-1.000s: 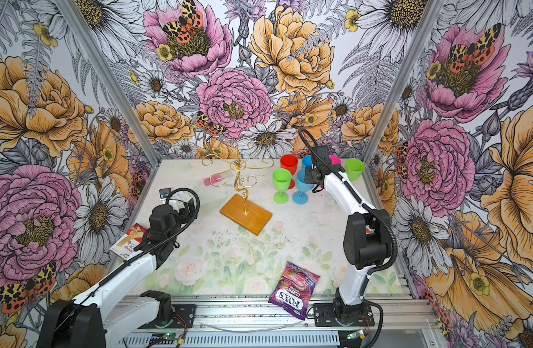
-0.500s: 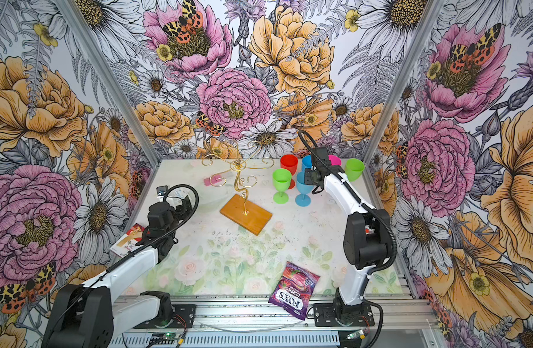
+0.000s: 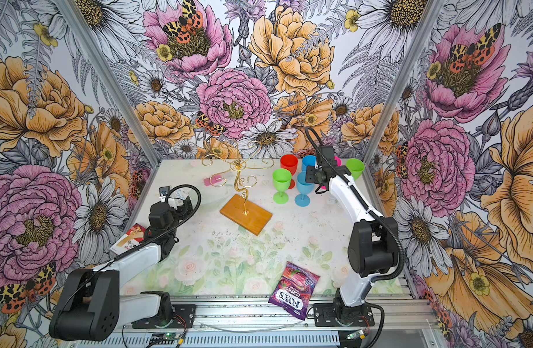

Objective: Take the wine glass off the wine glass rack
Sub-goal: Place the wine glass at the top-right of the table, then reset both arms

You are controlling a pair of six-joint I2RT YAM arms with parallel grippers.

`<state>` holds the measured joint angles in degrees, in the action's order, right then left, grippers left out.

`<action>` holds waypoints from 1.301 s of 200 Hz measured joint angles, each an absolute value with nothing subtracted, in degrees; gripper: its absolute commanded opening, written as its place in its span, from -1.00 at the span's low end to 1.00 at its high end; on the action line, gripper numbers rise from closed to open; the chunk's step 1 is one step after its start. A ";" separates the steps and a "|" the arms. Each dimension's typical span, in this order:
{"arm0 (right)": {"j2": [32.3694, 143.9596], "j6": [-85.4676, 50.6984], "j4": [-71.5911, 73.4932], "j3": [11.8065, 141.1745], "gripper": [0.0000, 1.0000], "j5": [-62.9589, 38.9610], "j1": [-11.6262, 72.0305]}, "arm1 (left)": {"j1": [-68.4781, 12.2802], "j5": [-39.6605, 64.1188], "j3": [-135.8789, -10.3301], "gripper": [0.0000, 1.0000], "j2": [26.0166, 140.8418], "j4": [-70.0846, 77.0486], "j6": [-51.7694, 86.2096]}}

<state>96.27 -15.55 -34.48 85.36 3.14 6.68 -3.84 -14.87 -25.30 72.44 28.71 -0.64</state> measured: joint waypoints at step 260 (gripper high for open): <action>87.81 -7.60 45.93 20.25 0.99 12.49 -0.82 | 0.25 -9.34 -19.84 0.98 88.88 53.84 0.10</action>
<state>87.81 -7.60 45.93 20.25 12.49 -0.82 0.25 -9.34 -19.84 88.88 53.84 0.10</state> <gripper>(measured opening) 0.995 0.988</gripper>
